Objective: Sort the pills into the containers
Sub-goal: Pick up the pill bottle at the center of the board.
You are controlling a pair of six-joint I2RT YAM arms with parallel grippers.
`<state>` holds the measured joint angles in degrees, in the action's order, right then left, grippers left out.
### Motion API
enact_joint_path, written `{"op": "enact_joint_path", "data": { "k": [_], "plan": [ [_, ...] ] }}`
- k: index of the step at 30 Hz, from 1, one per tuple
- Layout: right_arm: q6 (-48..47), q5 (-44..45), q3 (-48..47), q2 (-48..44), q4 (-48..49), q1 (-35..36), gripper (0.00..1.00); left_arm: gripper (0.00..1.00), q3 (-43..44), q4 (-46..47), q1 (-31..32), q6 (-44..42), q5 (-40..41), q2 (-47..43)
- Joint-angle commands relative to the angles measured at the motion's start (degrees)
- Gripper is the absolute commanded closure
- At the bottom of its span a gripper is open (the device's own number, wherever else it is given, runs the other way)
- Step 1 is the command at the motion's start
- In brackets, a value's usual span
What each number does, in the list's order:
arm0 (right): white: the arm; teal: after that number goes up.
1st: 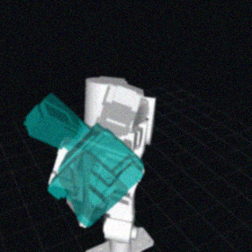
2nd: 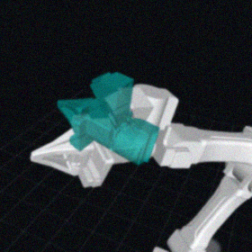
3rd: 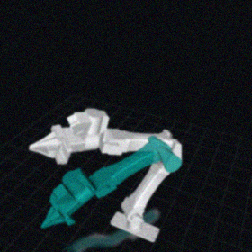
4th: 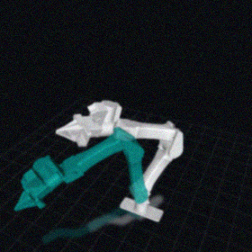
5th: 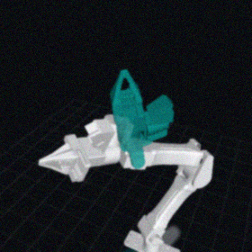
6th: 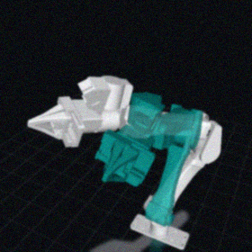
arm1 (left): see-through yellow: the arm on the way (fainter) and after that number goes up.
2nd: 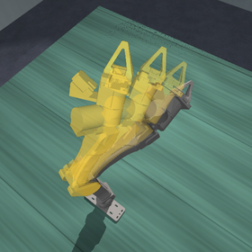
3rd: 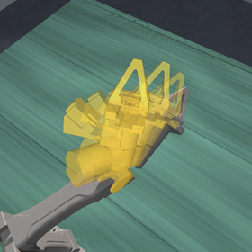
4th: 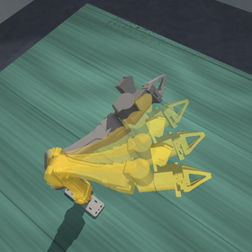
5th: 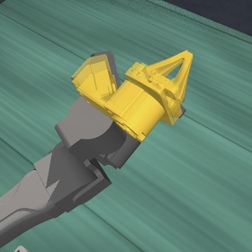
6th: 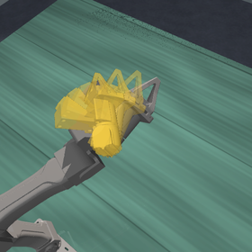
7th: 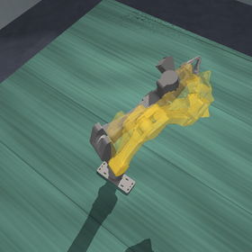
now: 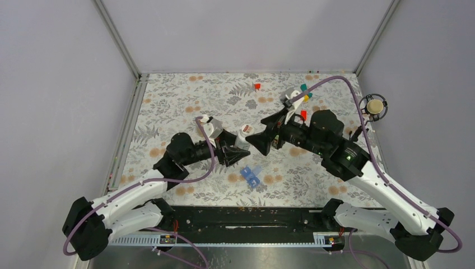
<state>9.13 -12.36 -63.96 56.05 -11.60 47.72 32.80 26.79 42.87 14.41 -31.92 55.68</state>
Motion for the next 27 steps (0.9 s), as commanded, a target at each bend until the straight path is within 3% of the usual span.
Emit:
{"op": "enact_joint_path", "data": {
  "k": [1, 8, 14, 21, 24, 27],
  "plan": [
    [10.35, 5.84, 0.90, -3.05, 9.07, 0.04, 0.02, 1.00, -1.40, 3.45, 0.23, -2.74, 10.11, -3.40],
    [10.45, 3.99, 0.36, -1.31, 9.95, 0.07, 0.03, 1.00, -2.12, 2.95, 0.33, -4.21, 11.89, -4.44],
    [3.63, -3.73, 0.89, 0.76, 13.29, 0.09, 0.02, 1.00, -1.97, 3.26, 0.31, -3.94, 10.08, -4.28],
    [-6.67, -9.40, 1.19, 3.52, 16.43, 0.09, 0.10, 1.00, 0.05, 1.85, 0.28, -1.50, -1.02, -3.35],
    [-8.07, -13.17, 0.03, 4.17, 15.32, 0.09, 0.19, 1.00, 0.89, 1.26, 0.09, -0.88, -6.61, -2.68],
    [-8.20, -17.22, 0.19, 3.79, 15.26, 0.09, 0.20, 1.00, 2.31, 1.52, -0.49, 0.25, -12.30, -1.09]
  ]
}}
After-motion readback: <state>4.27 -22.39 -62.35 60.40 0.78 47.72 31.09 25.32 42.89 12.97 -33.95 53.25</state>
